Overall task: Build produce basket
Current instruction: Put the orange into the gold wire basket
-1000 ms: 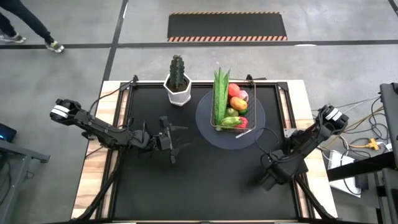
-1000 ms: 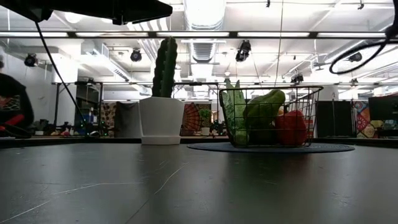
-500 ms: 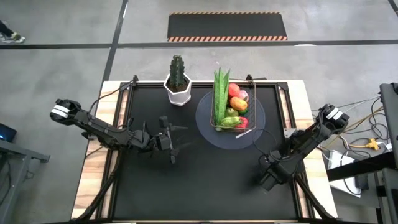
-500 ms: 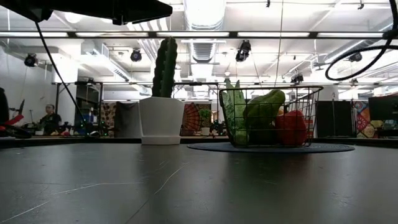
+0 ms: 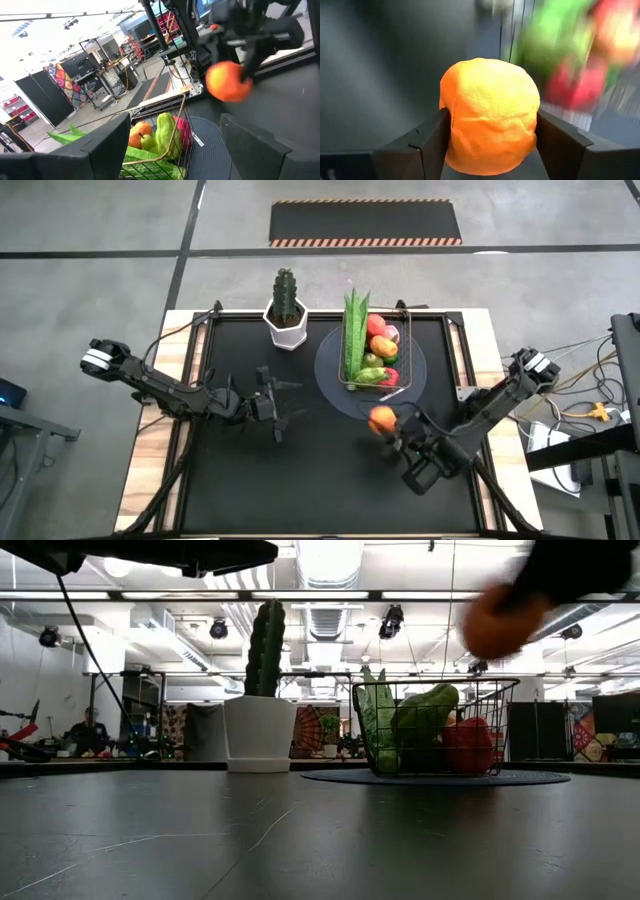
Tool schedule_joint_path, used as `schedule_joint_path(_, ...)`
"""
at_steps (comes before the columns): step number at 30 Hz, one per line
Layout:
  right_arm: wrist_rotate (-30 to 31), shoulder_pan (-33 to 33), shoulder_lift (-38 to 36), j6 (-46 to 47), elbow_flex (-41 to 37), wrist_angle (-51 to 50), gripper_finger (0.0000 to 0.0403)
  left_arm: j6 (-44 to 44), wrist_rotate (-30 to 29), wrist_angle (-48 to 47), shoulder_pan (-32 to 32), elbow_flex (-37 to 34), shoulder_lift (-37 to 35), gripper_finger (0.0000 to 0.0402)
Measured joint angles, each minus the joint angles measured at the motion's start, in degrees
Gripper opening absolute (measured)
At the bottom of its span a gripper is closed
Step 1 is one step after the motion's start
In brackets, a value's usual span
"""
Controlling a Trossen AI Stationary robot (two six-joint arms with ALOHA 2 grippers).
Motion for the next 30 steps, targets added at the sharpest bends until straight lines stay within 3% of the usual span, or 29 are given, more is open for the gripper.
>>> schedule_joint_path(3,15.51,-1.74,0.0,-7.67,1.12,0.25,0.0242,-0.13,-0.02,1.65,0.0,0.01,0.0,0.029)
schedule_joint_path(5,22.45,-3.7,0.0,-11.91,1.25,0.29,0.0242,-1.71,0.0,2.45,0.0,0.02,0.0,0.029)
schedule_joint_path(9,33.02,-10.67,-0.01,-13.74,1.25,0.71,0.0242,-6.15,0.01,2.86,0.0,0.02,0.02,0.029)
schedule_joint_path(11,34.22,-15.92,-0.02,-11.98,1.25,1.13,0.0242,-8.33,0.01,2.84,0.0,0.02,0.02,0.029)
schedule_joint_path(15,28.03,-28.74,0.0,-14.98,1.39,1.18,0.0242,-11.54,0.01,2.78,0.0,0.02,0.02,0.029)
schedule_joint_path(20,11.06,-43.15,0.64,-30.29,1.34,4.68,0.0242,-14.62,0.01,2.67,0.0,0.02,0.02,0.029)
schedule_joint_path(27,-11.32,-54.29,0.66,-51.12,1.32,16.57,0.0242,-18.19,0.01,2.41,0.0,0.02,1.0,0.029)
schedule_joint_path(30,-15.11,-57.01,0.66,-53.95,1.32,19.1,0.0242,-18.3,0.01,2.41,0.0,0.02,1.29,0.029)
